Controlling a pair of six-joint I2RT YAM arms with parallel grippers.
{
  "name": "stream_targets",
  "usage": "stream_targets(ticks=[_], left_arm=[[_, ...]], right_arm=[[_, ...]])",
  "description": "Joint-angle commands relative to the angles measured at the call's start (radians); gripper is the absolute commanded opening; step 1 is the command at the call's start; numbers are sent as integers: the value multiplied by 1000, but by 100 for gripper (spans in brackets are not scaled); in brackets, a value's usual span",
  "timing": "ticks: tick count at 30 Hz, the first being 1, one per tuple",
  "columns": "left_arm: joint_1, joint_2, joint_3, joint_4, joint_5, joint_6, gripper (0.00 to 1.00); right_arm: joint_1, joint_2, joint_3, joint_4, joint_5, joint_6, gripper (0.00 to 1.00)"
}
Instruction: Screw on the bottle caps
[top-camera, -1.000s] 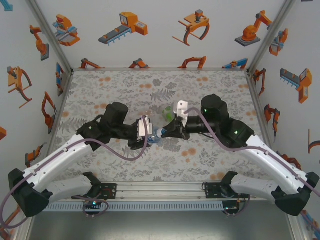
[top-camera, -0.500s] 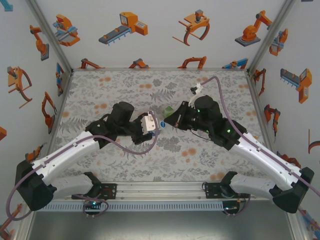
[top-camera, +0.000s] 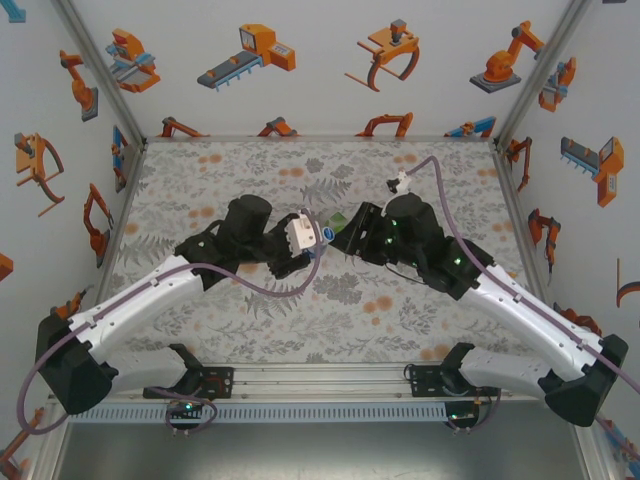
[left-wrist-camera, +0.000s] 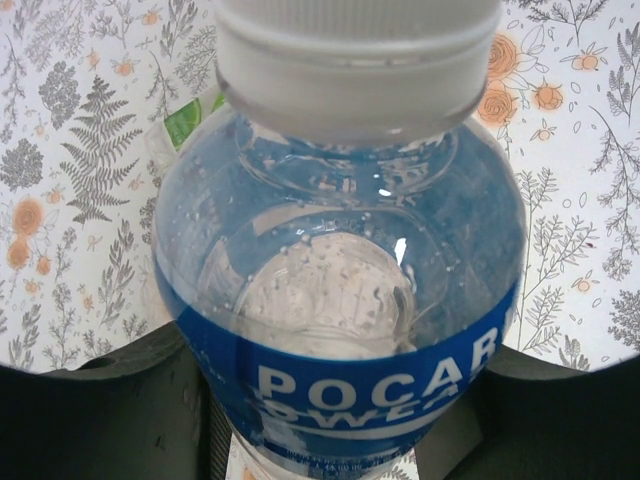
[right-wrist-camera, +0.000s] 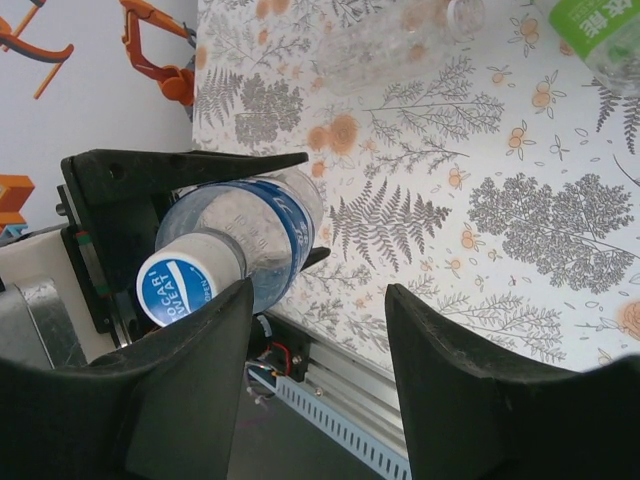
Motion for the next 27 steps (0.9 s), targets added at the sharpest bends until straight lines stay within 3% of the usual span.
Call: stream_targets(ticks=[1, 9, 20, 27], left_arm=[[-6, 16, 24, -22, 0, -17, 0], [-7, 11, 17, -32, -7, -17, 0], [-12, 17, 24, -34, 12, -15, 0], [-15, 10, 23, -22, 1, -14, 0]], right_arm=[[10, -23, 52, 52, -7, -4, 53], [9, -56, 83, 29, 64, -29, 52], [9, 69, 155, 24, -75, -64, 53], [10, 138, 157, -9, -117, -55, 49]])
